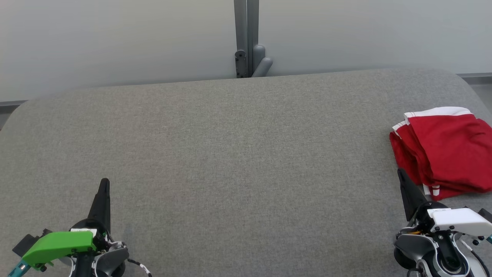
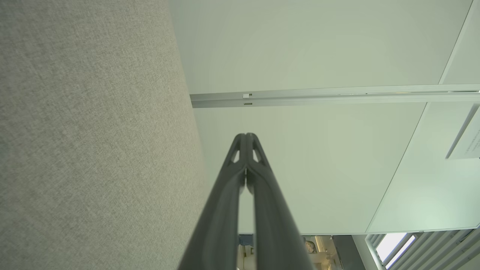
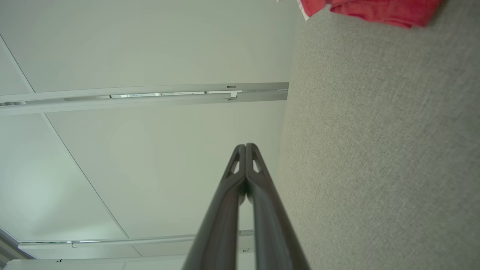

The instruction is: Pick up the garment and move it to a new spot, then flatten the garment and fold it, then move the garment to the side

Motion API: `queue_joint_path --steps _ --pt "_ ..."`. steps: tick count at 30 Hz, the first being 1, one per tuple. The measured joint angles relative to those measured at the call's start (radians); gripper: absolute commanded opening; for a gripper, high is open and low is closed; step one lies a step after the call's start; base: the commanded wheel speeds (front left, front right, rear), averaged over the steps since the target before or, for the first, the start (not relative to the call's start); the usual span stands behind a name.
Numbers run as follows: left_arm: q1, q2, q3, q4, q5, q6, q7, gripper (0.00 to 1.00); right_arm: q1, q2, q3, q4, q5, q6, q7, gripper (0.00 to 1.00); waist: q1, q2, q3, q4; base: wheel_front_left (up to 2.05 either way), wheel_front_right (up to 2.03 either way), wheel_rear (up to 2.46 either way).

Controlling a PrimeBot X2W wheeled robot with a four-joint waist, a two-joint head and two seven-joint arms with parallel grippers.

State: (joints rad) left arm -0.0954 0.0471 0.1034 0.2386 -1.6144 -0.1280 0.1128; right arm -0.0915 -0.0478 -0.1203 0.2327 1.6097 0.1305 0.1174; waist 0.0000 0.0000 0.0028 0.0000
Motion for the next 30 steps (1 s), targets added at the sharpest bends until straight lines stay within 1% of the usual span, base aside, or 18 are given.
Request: queue_joint_path --steps 30 --pt "0.000 0.000 0.000 0.000 0.000 0.000 0.000 0.00 0.000 0.000 0.000 0.000 0.000 0.000 0.000 0.00 0.0000 0.0000 0.000 0.000 0.00 0.00 0.00"
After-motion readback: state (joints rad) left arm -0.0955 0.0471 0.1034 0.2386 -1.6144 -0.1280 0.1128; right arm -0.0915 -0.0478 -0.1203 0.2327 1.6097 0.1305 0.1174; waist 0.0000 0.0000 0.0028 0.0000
